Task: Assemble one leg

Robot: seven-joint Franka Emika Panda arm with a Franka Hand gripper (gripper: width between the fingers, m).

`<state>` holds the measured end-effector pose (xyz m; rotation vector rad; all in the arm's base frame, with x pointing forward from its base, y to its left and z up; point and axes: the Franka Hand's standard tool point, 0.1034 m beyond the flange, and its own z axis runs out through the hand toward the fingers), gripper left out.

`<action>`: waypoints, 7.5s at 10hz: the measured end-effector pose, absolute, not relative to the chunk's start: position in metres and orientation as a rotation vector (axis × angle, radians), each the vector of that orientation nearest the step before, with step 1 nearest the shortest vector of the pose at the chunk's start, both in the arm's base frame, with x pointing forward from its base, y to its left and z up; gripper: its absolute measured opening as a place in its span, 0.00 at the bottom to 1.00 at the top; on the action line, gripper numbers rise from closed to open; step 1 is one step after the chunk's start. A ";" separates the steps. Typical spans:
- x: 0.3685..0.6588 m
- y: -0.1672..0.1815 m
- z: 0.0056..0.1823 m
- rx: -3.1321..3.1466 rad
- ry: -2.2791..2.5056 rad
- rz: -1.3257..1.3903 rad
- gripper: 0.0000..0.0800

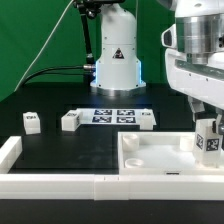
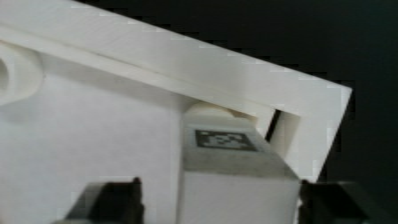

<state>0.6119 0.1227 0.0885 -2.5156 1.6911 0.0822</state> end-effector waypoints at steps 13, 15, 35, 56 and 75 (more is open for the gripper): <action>0.614 0.117 0.084 -3.050 -0.505 0.006 0.81; 0.614 0.118 0.084 -3.044 -0.547 0.005 0.81; 0.611 0.122 0.082 -2.521 1.695 0.046 0.36; 0.615 0.116 0.085 -3.058 0.188 -0.016 0.36; 0.607 0.128 0.080 -2.967 0.763 0.062 0.81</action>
Offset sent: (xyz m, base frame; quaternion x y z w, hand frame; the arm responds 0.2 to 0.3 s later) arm 0.0036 0.0046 -0.0009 -0.0174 -0.0225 -0.3505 0.9361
